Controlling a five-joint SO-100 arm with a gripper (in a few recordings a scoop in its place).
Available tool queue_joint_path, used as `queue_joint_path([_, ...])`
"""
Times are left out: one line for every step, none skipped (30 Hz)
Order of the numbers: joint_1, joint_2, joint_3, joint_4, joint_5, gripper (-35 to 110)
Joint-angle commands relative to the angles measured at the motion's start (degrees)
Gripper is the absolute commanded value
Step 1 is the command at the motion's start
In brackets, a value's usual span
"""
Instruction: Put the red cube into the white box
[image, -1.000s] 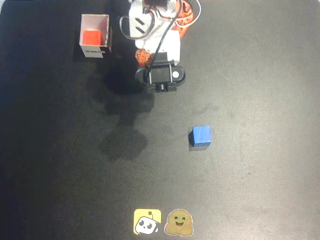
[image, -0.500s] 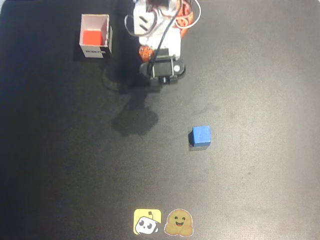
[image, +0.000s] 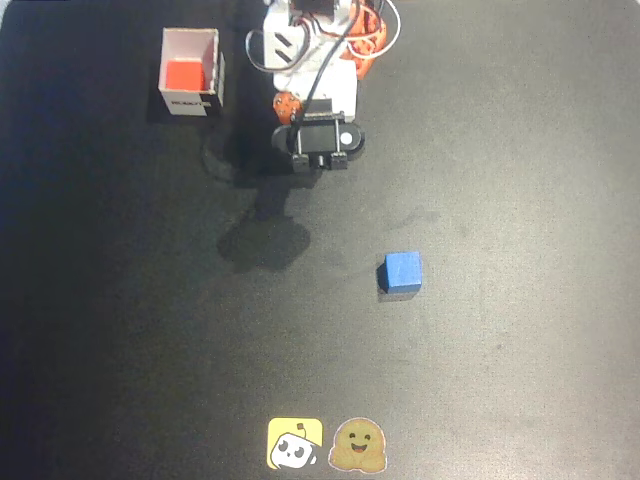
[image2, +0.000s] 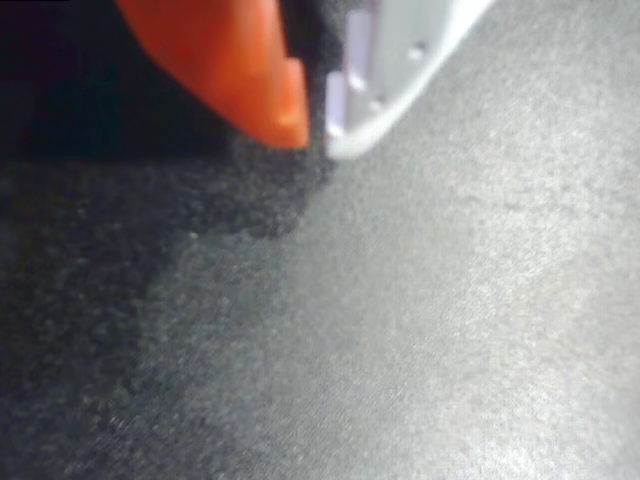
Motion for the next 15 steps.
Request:
queue_joint_path([0.1, 0.3, -0.3, 0.1, -0.1, 0])
queue_joint_path([0.0, 0.3, -0.3, 0.1, -0.1, 0])
queue_joint_path([0.0, 0.3, -0.3, 0.1, -0.1, 0])
queue_joint_path([0.3, 0.3, -0.3, 0.1, -0.1, 0])
queue_joint_path([0.3, 0.3, -0.3, 0.1, -0.1, 0])
queue_joint_path([0.3, 0.3, -0.3, 0.1, -0.1, 0])
queue_joint_path([0.3, 0.3, -0.3, 0.1, -0.1, 0])
queue_joint_path([0.4, 0.3, -0.3, 0.1, -0.1, 0])
queue_joint_path([0.4, 0.3, -0.3, 0.1, -0.2, 0])
queue_joint_path([0.0, 0.3, -0.3, 0.1, -0.2, 0])
queue_joint_path([0.0, 0.3, -0.2, 0.1, -0.1, 0])
queue_joint_path([0.0, 0.3, -0.2, 0.1, -0.1, 0])
queue_joint_path([0.0, 0.3, -0.2, 0.1, -0.2, 0])
queue_joint_path([0.0, 0.3, -0.2, 0.0, -0.2, 0])
queue_joint_path([0.3, 0.3, -0.2, 0.1, -0.2, 0])
